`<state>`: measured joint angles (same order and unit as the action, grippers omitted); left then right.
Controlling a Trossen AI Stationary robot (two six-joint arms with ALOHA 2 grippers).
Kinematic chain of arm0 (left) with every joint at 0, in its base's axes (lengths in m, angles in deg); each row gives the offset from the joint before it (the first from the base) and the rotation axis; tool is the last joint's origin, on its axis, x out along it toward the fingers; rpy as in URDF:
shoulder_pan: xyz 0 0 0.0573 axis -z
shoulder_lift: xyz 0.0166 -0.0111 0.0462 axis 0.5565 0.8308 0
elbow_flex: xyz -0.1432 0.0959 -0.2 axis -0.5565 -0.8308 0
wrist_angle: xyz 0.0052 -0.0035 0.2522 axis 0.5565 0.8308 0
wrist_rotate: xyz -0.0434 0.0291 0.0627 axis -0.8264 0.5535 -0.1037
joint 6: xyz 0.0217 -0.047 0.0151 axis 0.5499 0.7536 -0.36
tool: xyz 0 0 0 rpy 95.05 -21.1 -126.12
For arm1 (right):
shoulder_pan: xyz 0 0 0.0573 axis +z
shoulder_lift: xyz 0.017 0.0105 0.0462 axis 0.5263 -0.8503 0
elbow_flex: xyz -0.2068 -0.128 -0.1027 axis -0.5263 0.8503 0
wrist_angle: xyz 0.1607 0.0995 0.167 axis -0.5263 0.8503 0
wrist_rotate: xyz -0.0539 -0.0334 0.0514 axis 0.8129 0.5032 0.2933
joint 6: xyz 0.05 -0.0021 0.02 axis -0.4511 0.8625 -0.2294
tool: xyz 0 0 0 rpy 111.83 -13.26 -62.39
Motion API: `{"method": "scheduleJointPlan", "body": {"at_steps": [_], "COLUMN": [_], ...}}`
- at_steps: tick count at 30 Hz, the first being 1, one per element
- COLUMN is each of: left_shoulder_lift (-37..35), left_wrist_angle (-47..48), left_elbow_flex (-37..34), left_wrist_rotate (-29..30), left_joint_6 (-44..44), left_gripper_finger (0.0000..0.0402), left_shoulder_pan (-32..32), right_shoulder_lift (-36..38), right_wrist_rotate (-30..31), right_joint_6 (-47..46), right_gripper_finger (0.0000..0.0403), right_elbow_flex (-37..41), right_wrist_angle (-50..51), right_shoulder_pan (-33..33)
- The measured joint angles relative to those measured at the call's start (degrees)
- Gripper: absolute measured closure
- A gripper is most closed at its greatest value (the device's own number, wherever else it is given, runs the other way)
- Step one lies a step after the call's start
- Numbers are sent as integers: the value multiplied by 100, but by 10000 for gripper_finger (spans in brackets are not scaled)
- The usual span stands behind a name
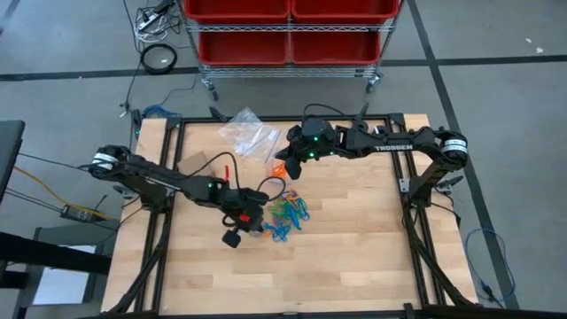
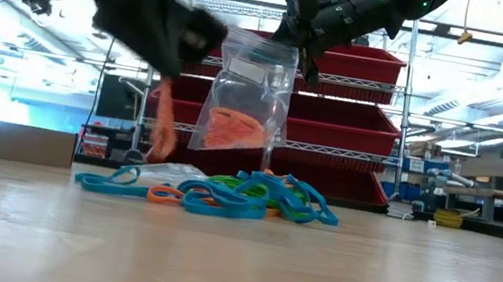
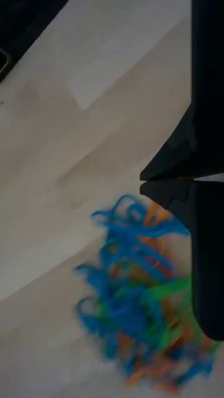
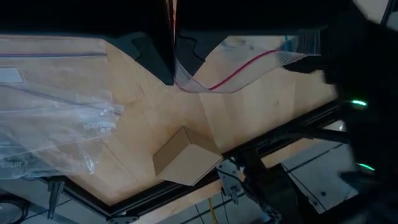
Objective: Sort rubber bands
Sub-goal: Put the orange rubber band into the transparent zip bag
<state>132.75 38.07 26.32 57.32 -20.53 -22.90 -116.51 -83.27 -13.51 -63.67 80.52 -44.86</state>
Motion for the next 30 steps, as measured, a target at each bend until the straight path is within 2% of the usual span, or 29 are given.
{"method": "scheduleJointPlan", "body": {"at_steps": [5, 10, 18, 26, 30], "left_shoulder_lift": [-179, -342, -391, -297, -120], "left_wrist_angle": [1194, 1942, 1948, 1609, 1678], "left_elbow_flex": [872, 1646, 2488, 2564, 2562], "left_wrist_rotate": [660, 1451, 2537, 2703, 2366], "left_joint_6": [-407, -816, -1596, -2136, -2136], "left_gripper_finger": [400, 401, 401, 401, 398], "left_shoulder_pan": [131, 79, -203, -782, -1029], "right_shoulder_lift": [0, 2, 2, 2, 2], "right_wrist_rotate": [2, 29, 72, 76, 74], "right_joint_6": [-2, -2, -15, -17, -15], "right_gripper_finger": [403, 403, 403, 403, 403], "right_elbow_flex": [0, 0, 0, 0, 0], "right_wrist_angle": [17, -15, -5, -11, -25], "right_shoulder_pan": [6, 60, 74, 79, 96]}}
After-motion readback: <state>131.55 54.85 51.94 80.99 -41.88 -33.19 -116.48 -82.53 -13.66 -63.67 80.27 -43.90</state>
